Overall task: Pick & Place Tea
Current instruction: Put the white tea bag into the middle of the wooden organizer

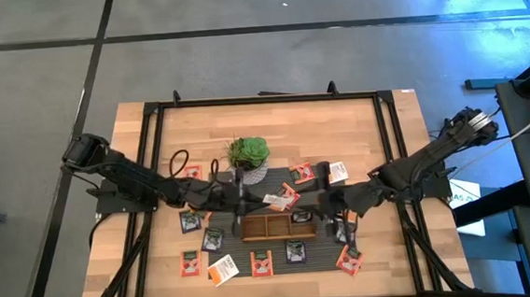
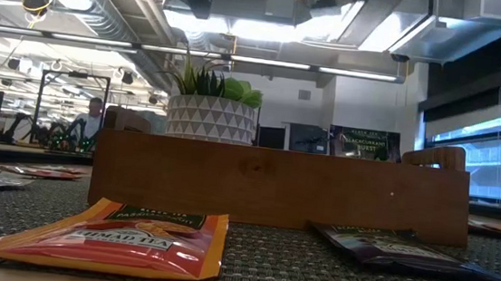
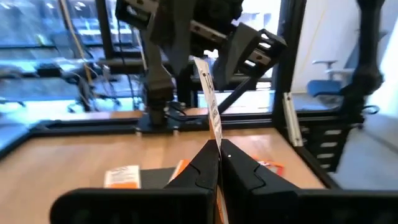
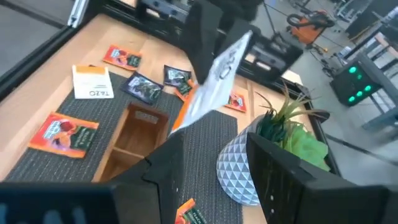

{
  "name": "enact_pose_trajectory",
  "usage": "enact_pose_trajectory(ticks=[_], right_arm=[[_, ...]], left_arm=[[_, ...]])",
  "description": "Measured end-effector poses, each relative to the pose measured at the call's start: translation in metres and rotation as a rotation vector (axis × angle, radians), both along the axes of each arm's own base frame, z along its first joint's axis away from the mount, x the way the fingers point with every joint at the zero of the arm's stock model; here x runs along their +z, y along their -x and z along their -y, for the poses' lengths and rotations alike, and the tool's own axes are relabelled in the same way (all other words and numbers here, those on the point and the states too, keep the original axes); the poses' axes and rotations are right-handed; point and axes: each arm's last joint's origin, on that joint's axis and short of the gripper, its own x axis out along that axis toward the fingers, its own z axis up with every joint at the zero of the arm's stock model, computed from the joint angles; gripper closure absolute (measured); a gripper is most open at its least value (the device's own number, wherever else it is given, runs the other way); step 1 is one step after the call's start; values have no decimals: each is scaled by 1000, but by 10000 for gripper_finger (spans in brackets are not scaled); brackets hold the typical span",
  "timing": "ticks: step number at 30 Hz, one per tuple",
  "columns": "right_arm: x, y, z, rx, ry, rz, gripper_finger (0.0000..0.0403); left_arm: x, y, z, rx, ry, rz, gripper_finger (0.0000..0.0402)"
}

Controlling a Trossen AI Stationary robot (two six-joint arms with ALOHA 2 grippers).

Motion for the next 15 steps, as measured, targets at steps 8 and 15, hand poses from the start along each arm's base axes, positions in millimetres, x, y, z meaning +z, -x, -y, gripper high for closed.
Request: enact_pose_trajectory(ticks=[8,15], right_arm=[[-12,-24,14,-122,-111,27,230],[-16,-34,22,-115,-198,27,230]], left_arm=[[-3,5,10,126,-120,-28,398],[-4,6,11,124,-132,-45,396]])
